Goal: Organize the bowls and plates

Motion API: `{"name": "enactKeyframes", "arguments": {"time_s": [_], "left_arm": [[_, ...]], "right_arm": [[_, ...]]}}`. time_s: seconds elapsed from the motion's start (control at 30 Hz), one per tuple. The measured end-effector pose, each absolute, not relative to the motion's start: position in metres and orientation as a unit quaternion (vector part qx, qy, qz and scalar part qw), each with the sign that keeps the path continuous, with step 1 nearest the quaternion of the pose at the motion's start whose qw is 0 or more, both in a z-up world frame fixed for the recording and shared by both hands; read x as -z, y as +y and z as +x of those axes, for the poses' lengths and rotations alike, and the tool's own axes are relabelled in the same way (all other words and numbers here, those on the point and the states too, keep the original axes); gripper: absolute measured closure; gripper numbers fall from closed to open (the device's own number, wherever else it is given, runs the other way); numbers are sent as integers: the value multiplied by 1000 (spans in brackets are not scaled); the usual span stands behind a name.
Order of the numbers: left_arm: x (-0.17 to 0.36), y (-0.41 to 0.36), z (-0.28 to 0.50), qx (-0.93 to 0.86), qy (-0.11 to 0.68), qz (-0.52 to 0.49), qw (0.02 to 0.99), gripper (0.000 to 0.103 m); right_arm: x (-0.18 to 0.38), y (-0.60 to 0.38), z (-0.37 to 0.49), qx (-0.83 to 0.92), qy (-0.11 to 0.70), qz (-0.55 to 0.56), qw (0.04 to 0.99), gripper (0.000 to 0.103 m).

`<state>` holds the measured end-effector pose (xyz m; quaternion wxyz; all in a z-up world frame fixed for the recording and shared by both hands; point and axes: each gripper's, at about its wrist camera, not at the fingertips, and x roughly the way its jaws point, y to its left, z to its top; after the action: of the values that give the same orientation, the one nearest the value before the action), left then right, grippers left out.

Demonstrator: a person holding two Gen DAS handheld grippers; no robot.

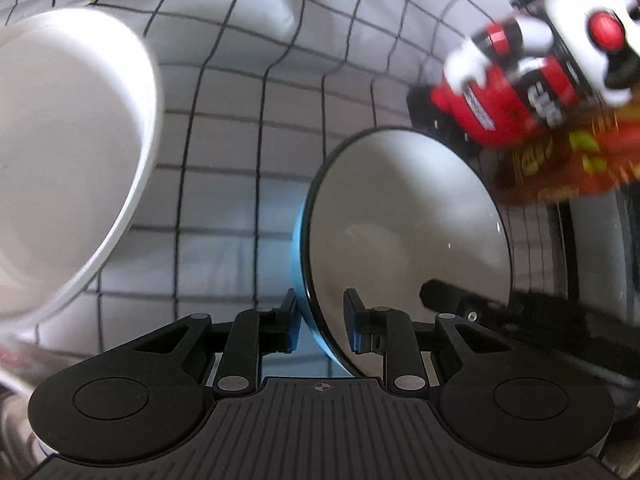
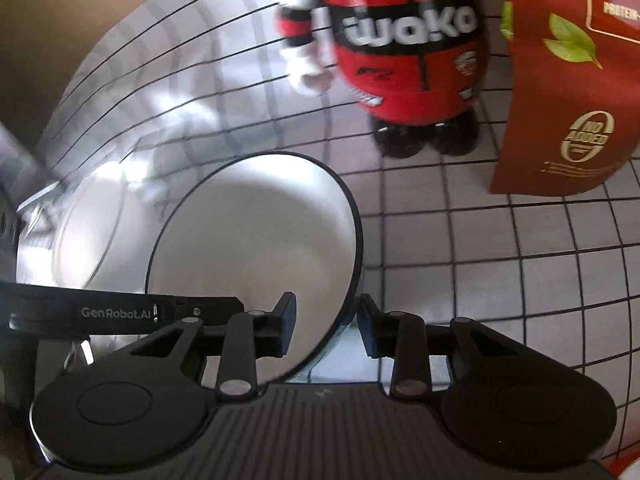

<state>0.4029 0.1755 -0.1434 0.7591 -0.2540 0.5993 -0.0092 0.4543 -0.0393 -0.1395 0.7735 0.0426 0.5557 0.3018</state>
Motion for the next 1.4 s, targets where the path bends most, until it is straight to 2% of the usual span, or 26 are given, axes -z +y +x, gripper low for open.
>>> {"name": "enactKeyframes", "arguments": {"time_s": [0.07,0.2,0.4,0.6,0.83,0.93,1.17,1.3,1.4], "left_arm": [[150,179,400,10,604,-267,751,83],[158,186,404,-2,591,-295,751,81],[148,175,399,9,601,-257,757,81],[161,188,403,4,595,-301,745,83],[157,183,413,-1,590,-289,754,80],[136,175,408,2,573,-256,779,79],[57,156,361,54,513,-258,817,78],[42,153,322,80,518,-267,808,74],[53,152,298,76,542,-263,794,77]], "right_arm": [[144,-38,454,-301,562,43,769,69],[151,-36,462,-292,572,62,764,69],[144,-39,454,-309,571,48,759,69],[154,-43,465,-294,580,78,755,69],[155,-36,467,-294,585,80,752,69],[131,-41,459,-305,557,77,769,68],[59,-72,411,-305,490,74,813,68],[53,-85,377,-319,496,76,804,68],[65,-83,352,-324,514,69,791,68]]}}
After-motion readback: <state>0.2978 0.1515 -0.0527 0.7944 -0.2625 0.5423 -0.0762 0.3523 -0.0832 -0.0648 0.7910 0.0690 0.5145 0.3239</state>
